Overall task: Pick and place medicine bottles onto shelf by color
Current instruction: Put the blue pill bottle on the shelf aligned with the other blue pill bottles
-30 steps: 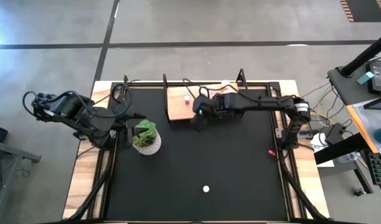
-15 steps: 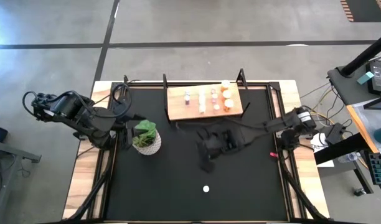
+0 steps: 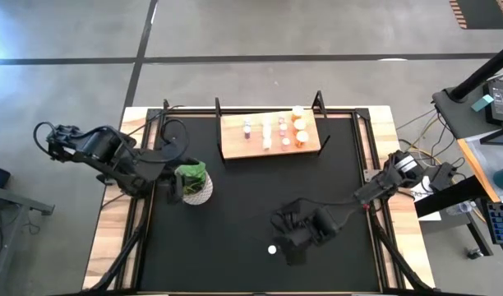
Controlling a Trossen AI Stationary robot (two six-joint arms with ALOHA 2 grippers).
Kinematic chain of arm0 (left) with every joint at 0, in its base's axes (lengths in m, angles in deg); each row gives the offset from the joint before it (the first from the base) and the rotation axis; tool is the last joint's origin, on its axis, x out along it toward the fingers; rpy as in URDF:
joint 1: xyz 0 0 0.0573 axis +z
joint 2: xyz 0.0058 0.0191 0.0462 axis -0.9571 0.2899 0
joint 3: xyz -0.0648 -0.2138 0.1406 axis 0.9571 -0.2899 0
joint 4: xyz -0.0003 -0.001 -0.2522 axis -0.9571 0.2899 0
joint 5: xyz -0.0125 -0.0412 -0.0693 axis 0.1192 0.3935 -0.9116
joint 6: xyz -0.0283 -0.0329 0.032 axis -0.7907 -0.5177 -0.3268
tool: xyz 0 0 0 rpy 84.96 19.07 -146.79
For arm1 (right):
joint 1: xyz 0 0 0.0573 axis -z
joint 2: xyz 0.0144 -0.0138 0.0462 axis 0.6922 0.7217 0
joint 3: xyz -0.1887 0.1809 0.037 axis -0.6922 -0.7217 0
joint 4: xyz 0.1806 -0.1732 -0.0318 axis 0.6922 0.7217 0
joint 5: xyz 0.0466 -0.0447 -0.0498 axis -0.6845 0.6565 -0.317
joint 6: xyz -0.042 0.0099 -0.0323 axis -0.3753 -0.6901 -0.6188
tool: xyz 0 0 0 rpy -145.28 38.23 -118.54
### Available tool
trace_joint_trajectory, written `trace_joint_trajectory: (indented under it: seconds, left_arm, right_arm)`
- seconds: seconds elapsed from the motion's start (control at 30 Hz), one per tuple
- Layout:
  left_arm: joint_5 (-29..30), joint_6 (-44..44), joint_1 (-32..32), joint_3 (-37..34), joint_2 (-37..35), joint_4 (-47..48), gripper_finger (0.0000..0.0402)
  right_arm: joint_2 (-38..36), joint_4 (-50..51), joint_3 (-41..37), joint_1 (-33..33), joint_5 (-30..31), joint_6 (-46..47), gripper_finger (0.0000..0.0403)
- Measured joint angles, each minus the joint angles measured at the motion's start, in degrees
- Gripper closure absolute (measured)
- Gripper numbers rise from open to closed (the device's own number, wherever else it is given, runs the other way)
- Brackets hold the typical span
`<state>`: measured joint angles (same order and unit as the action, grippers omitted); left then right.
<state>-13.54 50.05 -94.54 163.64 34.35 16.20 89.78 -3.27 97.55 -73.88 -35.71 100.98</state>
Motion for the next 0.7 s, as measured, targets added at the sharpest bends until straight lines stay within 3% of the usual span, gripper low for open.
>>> trace_joint_trajectory:
  seconds: [0.2, 0.33, 0.53, 0.7]
  left_arm:
    - [-0.17, -7.98, -0.20, 0.00, 1.03, -1.96, 0.0182]
    - [-0.13, -9.19, -2.23, 0.00, 1.51, -9.03, 0.0182]
    - [-0.20, -4.30, -3.50, 0.00, 3.55, -26.61, 0.0182]
    - [-0.68, -4.49, -3.67, 0.04, 4.43, -31.32, 0.0182]
  right_arm:
    - [-0.04, -11.03, -4.81, -5.20, 0.00, 2.72, 0.0179]
    - [-1.21, -17.05, -8.50, -10.36, 0.84, 7.73, 0.0179]
    - [-2.82, -26.68, -13.68, -18.71, 15.14, 10.35, 0.0179]
    - [-2.91, -29.09, -15.59, -19.69, 16.80, 5.95, 0.0179]
